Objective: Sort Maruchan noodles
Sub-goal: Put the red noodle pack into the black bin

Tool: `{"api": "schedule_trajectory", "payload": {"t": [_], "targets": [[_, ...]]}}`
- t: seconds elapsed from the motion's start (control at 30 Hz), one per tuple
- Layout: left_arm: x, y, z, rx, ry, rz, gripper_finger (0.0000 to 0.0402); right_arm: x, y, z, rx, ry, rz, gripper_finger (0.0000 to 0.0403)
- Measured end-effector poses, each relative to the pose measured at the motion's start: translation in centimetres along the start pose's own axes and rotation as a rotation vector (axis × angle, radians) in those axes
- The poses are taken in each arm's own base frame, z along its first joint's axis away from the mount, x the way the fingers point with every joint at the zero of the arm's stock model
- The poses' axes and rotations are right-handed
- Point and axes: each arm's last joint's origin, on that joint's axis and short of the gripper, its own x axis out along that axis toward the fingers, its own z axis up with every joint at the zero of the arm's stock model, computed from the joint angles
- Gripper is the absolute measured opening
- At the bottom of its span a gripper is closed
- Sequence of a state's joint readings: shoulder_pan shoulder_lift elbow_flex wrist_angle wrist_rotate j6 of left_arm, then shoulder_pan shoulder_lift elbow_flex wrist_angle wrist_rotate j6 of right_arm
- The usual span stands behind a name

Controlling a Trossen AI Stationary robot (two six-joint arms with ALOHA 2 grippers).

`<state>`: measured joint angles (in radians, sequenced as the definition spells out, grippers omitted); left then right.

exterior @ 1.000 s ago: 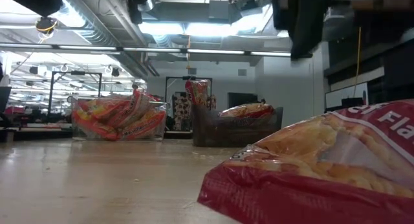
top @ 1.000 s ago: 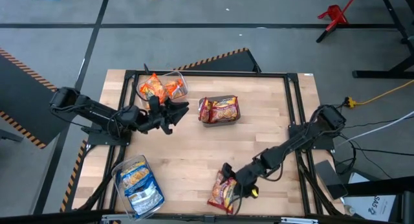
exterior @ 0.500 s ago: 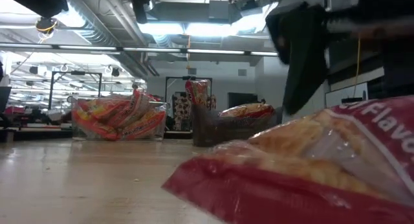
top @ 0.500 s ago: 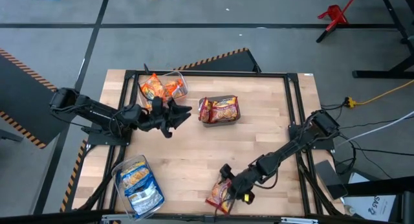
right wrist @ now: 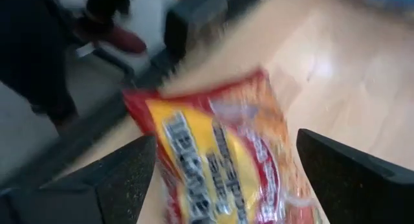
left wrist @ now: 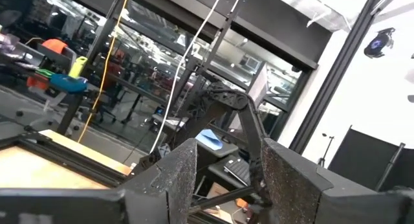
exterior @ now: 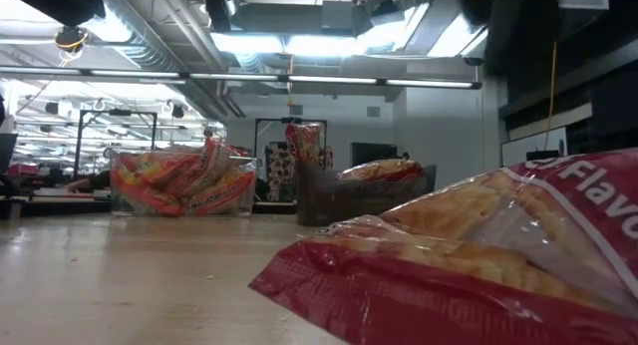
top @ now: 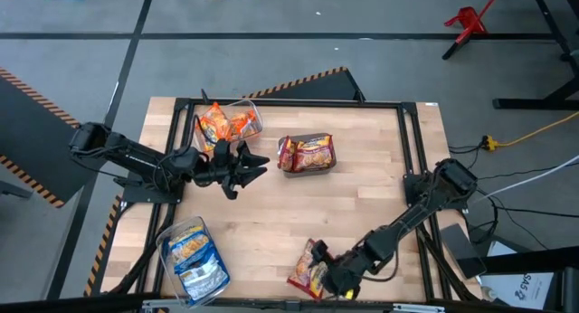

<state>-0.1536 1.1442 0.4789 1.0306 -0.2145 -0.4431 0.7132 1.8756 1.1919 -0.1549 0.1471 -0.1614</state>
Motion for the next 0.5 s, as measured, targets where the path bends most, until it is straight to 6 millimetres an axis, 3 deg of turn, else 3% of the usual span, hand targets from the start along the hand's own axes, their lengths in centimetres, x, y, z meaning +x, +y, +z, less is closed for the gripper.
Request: {"api": "schedule_trajectory", "payload": {"t": [0.23,0.5], "targets": [[0.0,0.0,0.0,0.000,0.001,0.004,0.0167,3.3,0.9,-1.8,-0.067,0.065,0.032,0.0357],[0.0,0.0,-0.1,0.000,0.004,0.006,0.0167,4.4,0.0,-2.8,-0.060,0.118,-0.031,0.0356]]}}
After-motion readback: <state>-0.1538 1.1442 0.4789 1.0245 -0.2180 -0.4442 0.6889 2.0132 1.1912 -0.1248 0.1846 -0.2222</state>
